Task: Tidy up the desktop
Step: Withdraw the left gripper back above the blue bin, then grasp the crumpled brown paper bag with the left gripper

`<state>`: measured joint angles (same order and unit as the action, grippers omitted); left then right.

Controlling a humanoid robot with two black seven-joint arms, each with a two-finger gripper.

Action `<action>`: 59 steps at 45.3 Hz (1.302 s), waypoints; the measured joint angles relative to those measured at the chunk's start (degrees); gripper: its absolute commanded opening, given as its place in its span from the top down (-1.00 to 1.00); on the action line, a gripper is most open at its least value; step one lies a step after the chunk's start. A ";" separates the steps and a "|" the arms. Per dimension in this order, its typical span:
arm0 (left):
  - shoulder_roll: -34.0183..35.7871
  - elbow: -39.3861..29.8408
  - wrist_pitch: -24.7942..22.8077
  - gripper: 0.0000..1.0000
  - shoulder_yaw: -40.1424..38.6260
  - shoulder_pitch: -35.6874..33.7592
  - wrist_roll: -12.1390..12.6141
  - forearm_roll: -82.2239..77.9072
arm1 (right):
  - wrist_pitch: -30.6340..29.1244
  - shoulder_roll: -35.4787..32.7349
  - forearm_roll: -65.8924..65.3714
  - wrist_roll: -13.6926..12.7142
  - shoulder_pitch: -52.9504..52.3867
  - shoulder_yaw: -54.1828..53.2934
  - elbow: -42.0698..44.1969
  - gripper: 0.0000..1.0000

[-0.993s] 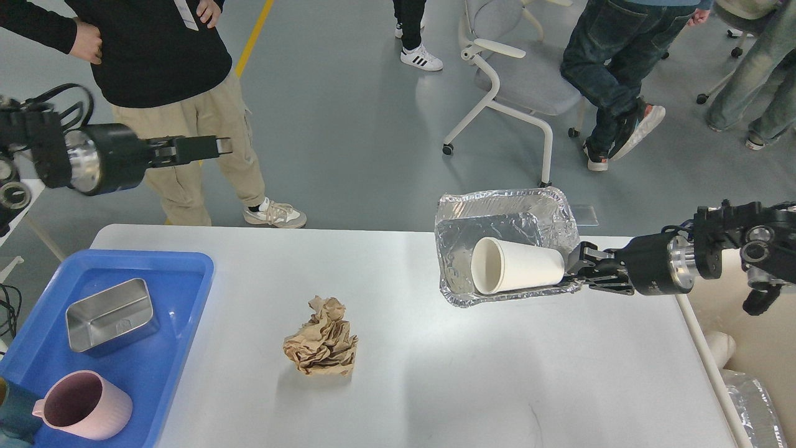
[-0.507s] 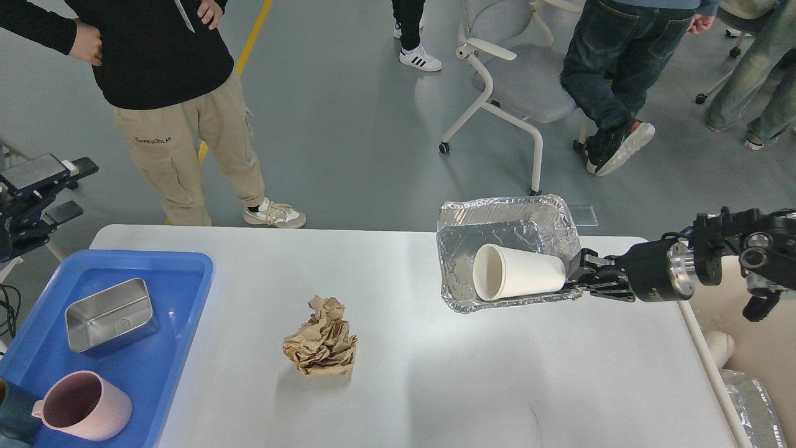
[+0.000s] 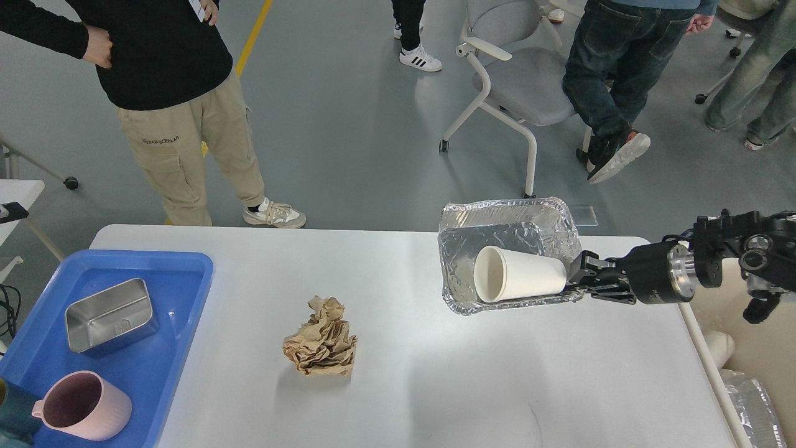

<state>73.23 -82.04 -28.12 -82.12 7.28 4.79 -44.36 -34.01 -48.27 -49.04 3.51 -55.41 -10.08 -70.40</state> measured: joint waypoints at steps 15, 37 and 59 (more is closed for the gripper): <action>-3.22 0.48 0.37 -0.94 2.13 0.32 0.01 -0.20 | 0.00 -0.50 0.00 0.00 -0.02 -0.01 -0.10 1.00; -9.27 3.83 -12.49 -0.94 14.69 -22.07 -2.72 -30.96 | 0.00 -0.54 0.00 0.00 -0.66 -0.21 -0.38 1.00; -29.65 7.10 -14.83 -0.94 48.91 -50.86 -8.17 -56.21 | 0.00 -0.51 0.00 0.03 -0.92 -0.81 -0.89 1.00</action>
<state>43.57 -74.94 -42.95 -33.21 -43.58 -3.38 -100.57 -34.02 -48.77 -49.04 3.54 -56.33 -10.90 -71.28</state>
